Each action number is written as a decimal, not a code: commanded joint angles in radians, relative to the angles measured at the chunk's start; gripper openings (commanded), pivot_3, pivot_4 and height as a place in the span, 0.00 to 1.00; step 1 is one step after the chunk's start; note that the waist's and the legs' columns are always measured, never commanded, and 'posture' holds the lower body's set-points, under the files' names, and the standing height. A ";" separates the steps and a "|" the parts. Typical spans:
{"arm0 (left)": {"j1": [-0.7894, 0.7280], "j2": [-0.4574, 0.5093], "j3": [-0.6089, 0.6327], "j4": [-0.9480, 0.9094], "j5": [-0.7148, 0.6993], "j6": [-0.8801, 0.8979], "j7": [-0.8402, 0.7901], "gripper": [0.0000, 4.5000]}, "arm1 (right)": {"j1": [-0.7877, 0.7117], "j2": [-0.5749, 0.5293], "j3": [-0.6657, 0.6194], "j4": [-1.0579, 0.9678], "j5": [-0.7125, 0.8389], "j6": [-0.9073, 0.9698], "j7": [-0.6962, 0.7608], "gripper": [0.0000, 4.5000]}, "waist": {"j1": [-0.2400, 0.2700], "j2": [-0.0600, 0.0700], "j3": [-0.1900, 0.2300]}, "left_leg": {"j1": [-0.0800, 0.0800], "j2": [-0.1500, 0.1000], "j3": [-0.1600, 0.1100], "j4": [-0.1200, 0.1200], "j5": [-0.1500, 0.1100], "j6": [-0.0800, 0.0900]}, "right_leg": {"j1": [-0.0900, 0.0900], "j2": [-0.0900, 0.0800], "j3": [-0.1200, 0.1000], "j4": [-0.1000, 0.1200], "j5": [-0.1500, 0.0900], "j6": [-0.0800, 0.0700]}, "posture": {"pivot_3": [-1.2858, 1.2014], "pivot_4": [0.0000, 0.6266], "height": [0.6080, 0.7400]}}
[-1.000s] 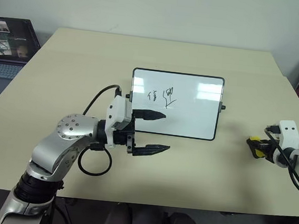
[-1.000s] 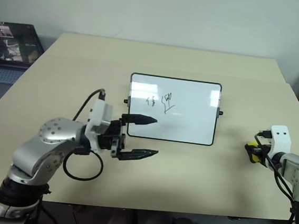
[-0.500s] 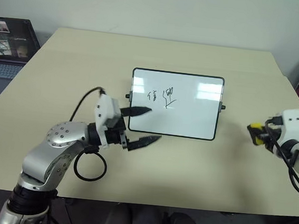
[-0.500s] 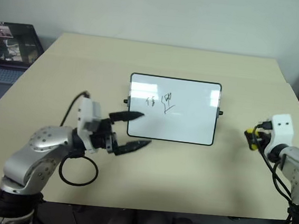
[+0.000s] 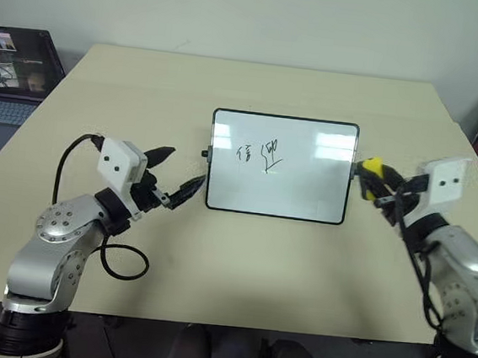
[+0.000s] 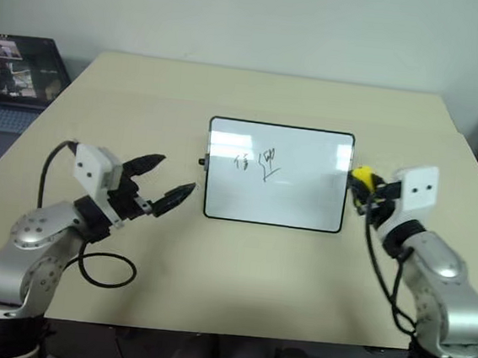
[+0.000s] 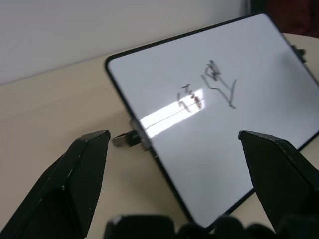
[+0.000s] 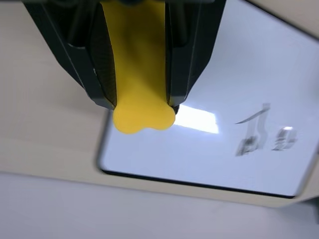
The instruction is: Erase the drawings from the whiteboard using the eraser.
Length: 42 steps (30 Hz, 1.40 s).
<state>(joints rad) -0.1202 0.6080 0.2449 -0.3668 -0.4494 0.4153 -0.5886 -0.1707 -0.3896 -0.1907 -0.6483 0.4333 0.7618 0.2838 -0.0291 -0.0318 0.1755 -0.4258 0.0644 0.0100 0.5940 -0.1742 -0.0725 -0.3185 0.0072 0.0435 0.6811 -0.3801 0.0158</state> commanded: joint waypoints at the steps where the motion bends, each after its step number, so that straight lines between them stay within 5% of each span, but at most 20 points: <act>1: 0.024 -0.005 0.028 0.004 0.029 -0.043 0.019 1.00 | 0.013 -0.010 0.053 -0.066 -0.030 -0.059 0.006 0.22 | 0.001 0.000 0.000 | 0.000 0.000 0.000 0.000 0.000 0.000 | 0.000 0.000 0.000 0.000 0.000 0.000 | 0.52 0.24 1.00; 7: 0.034 -0.011 0.030 0.025 0.054 -0.059 0.039 1.00 | -0.125 -0.062 0.224 -0.037 -0.116 -0.024 0.015 0.22 | -0.002 0.000 0.000 | 0.001 0.000 -0.001 0.000 0.000 0.000 | 0.000 0.000 -0.001 0.003 0.000 0.000 | 0.52 0.24 1.00; 15: 0.003 0.022 0.027 0.027 0.028 -0.031 -0.014 1.00 | -0.447 0.023 0.372 0.140 -0.172 0.057 0.011 0.22 | 0.001 0.000 0.000 | 0.000 0.001 -0.002 0.000 0.000 0.000 | -0.002 0.000 -0.001 0.005 0.000 0.000 | 0.52 0.24 1.00; 23: -0.034 0.062 0.007 0.051 0.047 -0.034 -0.059 1.00 | -0.668 0.093 0.608 0.378 -0.351 -0.059 0.058 0.22 | -0.002 0.000 0.000 | -0.001 0.002 -0.004 0.000 0.000 0.000 | -0.003 -0.001 0.000 0.004 0.000 0.000 | 0.52 0.24 1.00; 42: -0.058 0.078 -0.021 0.067 0.053 -0.036 -0.124 1.00 | -0.873 0.212 0.685 0.949 -0.634 -0.406 0.112 0.22 | -0.003 0.000 0.000 | -0.002 0.002 -0.003 0.000 0.000 0.000 | -0.010 -0.002 0.001 0.010 0.000 -0.001 | 0.52 0.24 1.00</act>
<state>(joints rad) -0.1639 0.6746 0.2222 -0.2775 -0.3935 0.3897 -0.7095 -1.0094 -0.1837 0.5242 0.2945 -0.1838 0.3927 0.3935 -0.0321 -0.0323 0.1757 -0.4280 0.0664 0.0067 0.5942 -0.1740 -0.0724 -0.3281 0.0050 0.0443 0.6916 -0.3797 0.0152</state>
